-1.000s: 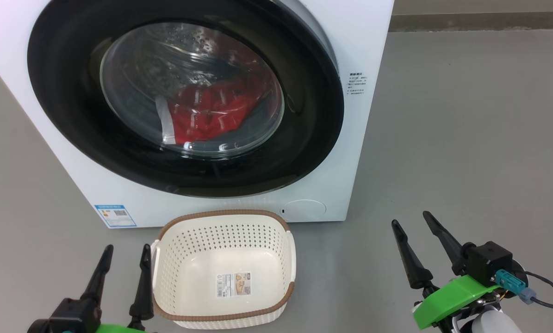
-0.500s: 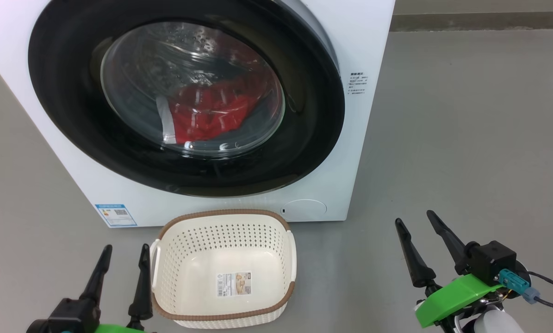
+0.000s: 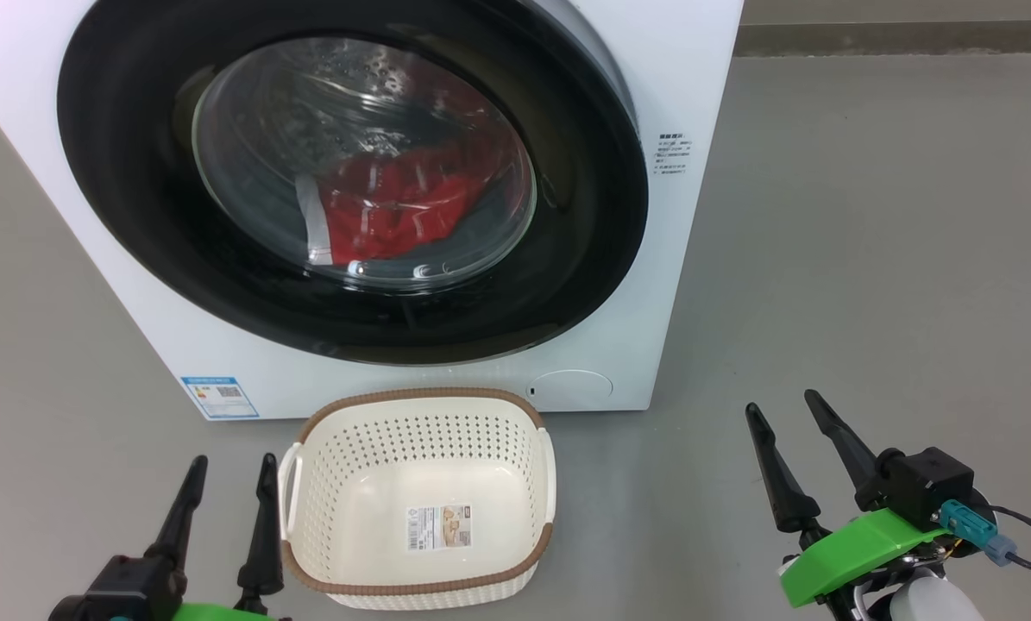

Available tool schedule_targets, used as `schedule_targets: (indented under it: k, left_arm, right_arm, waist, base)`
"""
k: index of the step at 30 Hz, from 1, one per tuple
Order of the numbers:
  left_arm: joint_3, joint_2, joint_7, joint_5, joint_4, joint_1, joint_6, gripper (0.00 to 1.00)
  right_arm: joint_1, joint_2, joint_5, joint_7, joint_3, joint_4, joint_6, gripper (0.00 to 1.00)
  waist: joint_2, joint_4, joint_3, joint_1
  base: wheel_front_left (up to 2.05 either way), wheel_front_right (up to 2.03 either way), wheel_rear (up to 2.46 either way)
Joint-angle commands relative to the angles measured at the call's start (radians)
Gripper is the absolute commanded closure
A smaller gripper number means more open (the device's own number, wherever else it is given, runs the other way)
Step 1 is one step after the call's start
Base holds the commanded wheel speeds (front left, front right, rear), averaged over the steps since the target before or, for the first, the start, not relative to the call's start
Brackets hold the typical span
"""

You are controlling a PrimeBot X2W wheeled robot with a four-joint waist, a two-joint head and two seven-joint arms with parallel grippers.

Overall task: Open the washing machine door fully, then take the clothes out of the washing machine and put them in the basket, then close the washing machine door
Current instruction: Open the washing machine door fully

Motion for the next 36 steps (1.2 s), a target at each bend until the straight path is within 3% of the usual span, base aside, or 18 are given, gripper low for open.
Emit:
schedule_targets:
  k: [1, 24, 25, 26, 27, 31, 36]
  left_arm:
    - [0.032, 0.018, -0.012, -0.006, -0.022, -0.044, 0.006, 0.0]
    - [0.023, 0.018, -0.012, -0.016, -0.031, -0.074, 0.001, 0.0]
    - [0.023, 0.018, -0.012, -0.017, -0.032, -0.077, 0.001, 0.0]
    - [0.022, 0.018, -0.012, -0.016, -0.032, -0.079, 0.0, 0.0]
    - [0.021, 0.018, -0.012, -0.016, -0.033, -0.082, 0.0, 0.0]
    - [0.018, 0.018, -0.012, -0.012, -0.035, -0.092, 0.0, 0.0]
    - [0.013, 0.018, -0.012, -0.014, -0.036, -0.102, -0.001, 0.0]
  right_arm:
    - [-0.035, -0.004, 0.014, -0.012, 0.019, -0.026, -0.001, 0.0]
    - [-0.105, -0.038, 0.074, -0.012, -0.032, -0.036, -0.001, 0.0]
    - [-0.11, -0.039, 0.079, -0.012, -0.035, -0.037, -0.001, 0.08]
    - [-0.115, -0.042, 0.083, -0.012, -0.038, -0.038, -0.001, 0.37]
    - [-0.12, -0.046, 0.086, -0.012, -0.041, -0.038, -0.001, 0.55]
    - [-0.144, -0.054, 0.12, -0.012, -0.049, -0.038, -0.001, 1.0]
    - [-0.17, -0.07, 0.208, -0.012, -0.035, -0.034, -0.001, 1.0]
  waist:
    - [0.0, 0.001, 0.001, 0.0]
    - [0.0, 0.033, 0.078, 0.0]
    - [0.0, 0.035, 0.082, 0.0]
    - [0.0, 0.037, 0.088, 0.0]
    - [0.0, 0.04, 0.092, 0.0]
    - [0.0, 0.05, 0.113, -0.0001]
    - [0.0, 0.061, 0.129, -0.0001]
  base:
    - [0.0, 0.0, 0.0]
    - [0.0, 0.0, 0.0]
    - [0.0, 0.0, 0.0]
    - [0.0, 0.0, 0.0]
    - [0.0, 0.0, 0.0]
    - [0.0, 0.0, 0.0]
    - [0.0, 0.0, 0.0]
